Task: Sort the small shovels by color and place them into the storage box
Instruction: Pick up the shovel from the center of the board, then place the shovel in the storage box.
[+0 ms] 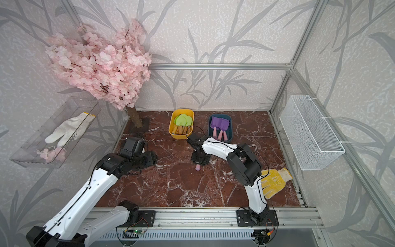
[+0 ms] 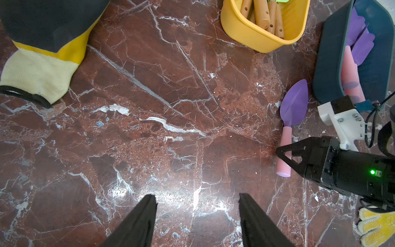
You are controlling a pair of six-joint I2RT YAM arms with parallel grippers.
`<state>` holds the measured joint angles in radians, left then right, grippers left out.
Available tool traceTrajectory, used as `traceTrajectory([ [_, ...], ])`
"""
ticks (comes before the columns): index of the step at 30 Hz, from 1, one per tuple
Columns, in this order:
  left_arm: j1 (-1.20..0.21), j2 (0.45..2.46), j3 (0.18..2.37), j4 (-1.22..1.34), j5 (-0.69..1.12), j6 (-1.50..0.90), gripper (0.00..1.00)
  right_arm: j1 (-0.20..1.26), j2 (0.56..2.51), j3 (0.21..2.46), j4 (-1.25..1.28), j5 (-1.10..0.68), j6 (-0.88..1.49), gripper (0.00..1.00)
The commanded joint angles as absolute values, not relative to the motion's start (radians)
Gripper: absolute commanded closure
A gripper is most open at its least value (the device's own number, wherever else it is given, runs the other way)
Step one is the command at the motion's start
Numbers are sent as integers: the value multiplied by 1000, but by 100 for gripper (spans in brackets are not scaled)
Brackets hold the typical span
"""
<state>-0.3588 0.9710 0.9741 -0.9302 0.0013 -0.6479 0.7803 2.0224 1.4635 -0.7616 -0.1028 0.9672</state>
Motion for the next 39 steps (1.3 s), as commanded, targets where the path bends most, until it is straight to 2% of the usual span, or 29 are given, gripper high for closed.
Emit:
traceTrajectory([
  [1, -354, 957, 1008, -957, -6, -652, 35, 796, 1948, 1448, -811, -96, 920, 77],
  [12, -354, 958, 1011, -963, -3, -652, 35, 797, 1730, 1349, -904, -83, 795, 77],
  [22, -354, 976, 1020, -939, 1, -657, 35, 767, 1541, 1369, -1065, 34, 672, 81],
  [30, -354, 994, 1029, -927, 6, -655, 35, 617, 1540, 1505, -1142, 40, 580, 82],
  [39, -354, 1015, 1031, -912, 20, -648, 35, 445, 1663, 1676, -1143, 48, 470, 82],
])
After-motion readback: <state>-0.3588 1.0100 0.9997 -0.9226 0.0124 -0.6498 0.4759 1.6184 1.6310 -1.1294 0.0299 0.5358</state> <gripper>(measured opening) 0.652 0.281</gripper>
